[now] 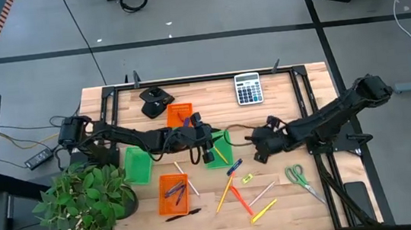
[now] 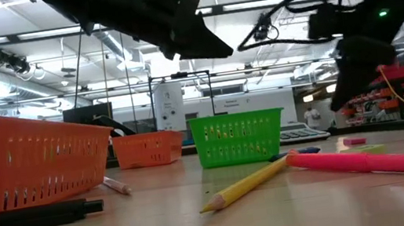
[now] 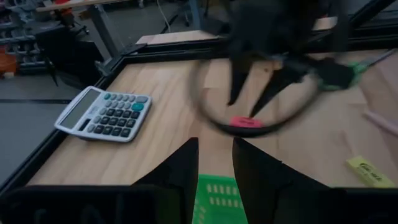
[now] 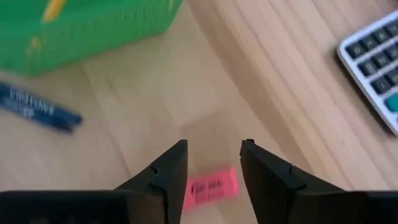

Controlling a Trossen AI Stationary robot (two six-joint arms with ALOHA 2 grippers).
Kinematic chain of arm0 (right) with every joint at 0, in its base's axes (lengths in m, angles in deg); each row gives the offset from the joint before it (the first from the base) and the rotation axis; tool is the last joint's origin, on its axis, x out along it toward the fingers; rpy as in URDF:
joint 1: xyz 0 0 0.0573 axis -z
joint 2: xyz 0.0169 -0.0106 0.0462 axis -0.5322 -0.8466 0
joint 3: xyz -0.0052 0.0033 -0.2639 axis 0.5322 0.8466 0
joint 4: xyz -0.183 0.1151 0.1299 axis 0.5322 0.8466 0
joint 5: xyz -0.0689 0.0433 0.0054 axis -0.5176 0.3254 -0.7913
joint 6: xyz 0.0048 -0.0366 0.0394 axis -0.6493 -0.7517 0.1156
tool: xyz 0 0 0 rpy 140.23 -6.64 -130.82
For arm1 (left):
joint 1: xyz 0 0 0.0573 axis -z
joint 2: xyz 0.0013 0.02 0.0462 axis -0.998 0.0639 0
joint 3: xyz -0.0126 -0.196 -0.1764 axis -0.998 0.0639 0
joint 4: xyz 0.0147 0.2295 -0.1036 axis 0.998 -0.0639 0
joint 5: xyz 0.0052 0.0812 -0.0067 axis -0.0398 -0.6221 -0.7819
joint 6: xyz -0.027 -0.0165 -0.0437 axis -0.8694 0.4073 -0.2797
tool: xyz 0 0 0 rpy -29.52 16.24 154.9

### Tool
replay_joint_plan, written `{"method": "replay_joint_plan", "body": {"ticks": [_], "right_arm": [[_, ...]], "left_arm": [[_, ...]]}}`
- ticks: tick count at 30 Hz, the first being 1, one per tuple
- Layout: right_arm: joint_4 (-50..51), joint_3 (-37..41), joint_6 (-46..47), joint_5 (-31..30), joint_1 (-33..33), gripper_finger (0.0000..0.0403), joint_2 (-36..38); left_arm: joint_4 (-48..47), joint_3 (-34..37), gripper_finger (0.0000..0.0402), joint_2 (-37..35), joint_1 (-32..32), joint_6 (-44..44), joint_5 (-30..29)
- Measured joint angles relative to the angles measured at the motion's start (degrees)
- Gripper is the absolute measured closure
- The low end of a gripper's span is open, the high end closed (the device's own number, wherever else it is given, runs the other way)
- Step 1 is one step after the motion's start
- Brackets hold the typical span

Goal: Sort crayons/erasers/pens/pencils in bins
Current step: Put the pink eraser into the top orange basket

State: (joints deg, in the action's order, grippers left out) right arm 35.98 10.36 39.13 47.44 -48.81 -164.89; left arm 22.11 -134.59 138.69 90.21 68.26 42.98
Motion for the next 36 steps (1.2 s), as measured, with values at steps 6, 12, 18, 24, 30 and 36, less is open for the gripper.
{"method": "replay_joint_plan", "body": {"ticks": [6, 12, 18, 24, 30, 36], "right_arm": [[4.8, 0.7, 3.1, -8.0, -8.1, 0.0245, 0.0], [-8.7, 7.9, 2.3, -15.4, -12.0, 0.0246, 0.0], [-21.1, 16.6, 2.0, -15.0, -12.4, 0.0246, 0.0], [-24.7, 19.2, 0.9, -14.8, -12.4, 0.0246, 0.0], [-27.6, 20.0, -1.6, -13.2, -12.4, 0.0246, 0.0], [-27.6, 20.0, -5.7, -13.5, -12.4, 0.0246, -0.5]], "left_arm": [[-2.2, 0.0, 0.0294, 0.0, 0.0, 0.0, 0.0], [-5.1, 0.0, 0.0294, 0.0, 0.1, -2.7, 0.0], [-6.7, 0.0, 0.0294, 0.0, 0.2, -4.1, 0.0], [-6.6, 0.0, 0.0294, 0.0, 0.2, -4.2, 0.0], [-6.6, 0.0, 0.0294, 0.3, -0.1, -4.1, 0.0], [-6.3, 0.0, 0.0294, 0.3, -0.9, -4.1, 0.0]]}}
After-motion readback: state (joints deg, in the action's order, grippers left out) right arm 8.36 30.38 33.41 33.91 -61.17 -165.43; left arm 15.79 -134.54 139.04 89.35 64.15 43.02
